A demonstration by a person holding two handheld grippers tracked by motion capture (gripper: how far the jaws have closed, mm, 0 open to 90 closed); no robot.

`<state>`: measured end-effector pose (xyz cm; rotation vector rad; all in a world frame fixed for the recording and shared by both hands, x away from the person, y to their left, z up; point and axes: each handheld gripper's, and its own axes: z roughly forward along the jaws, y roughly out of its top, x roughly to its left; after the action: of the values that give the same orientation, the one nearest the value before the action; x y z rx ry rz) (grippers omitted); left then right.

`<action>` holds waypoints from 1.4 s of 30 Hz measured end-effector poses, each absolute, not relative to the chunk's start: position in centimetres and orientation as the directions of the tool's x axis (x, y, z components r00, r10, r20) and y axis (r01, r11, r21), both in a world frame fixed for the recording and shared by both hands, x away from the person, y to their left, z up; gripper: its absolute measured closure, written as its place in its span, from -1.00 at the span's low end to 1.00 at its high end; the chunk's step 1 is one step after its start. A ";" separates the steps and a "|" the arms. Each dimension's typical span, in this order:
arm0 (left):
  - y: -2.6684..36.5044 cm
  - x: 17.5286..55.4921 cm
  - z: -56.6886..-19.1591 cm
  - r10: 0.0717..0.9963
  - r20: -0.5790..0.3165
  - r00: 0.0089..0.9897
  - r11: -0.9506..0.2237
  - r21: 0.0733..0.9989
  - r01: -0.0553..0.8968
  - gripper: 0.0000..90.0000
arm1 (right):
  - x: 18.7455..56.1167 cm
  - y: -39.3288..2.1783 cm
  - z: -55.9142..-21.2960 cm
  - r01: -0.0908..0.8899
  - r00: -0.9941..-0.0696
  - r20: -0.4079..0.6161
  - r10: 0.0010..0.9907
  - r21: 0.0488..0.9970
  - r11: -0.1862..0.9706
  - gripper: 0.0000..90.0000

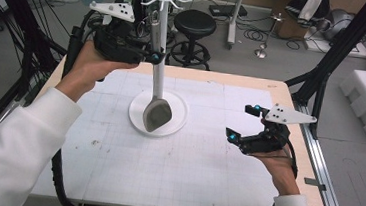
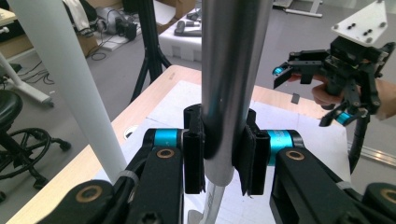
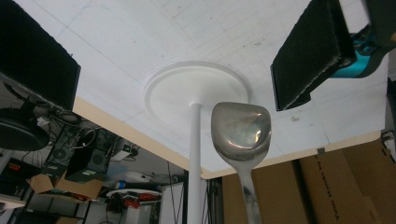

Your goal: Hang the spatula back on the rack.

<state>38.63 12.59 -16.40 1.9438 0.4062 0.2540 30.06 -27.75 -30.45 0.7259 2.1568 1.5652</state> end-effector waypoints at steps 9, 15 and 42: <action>12.2 39.4 -16.3 0.417 -0.018 0.909 -0.357 0.916 0.182 0.66 | 30.2 -27.9 -30.4 0.192 -0.794 0.006 0.608 0.951 0.242 -1.00; 12.0 39.8 -16.4 0.430 -0.025 0.902 -0.358 0.913 0.196 0.66 | 30.4 -27.9 -30.4 0.190 -0.797 0.007 0.603 0.952 0.241 -1.00; 11.9 41.9 -17.3 0.481 -0.058 0.875 -0.334 0.911 0.244 0.66 | 31.1 -28.1 -30.6 0.198 -0.807 0.021 0.591 0.951 0.237 -1.00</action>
<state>41.88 11.94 -17.33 1.9297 0.5338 0.2658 31.12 -28.07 -30.62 0.7287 2.1734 1.5908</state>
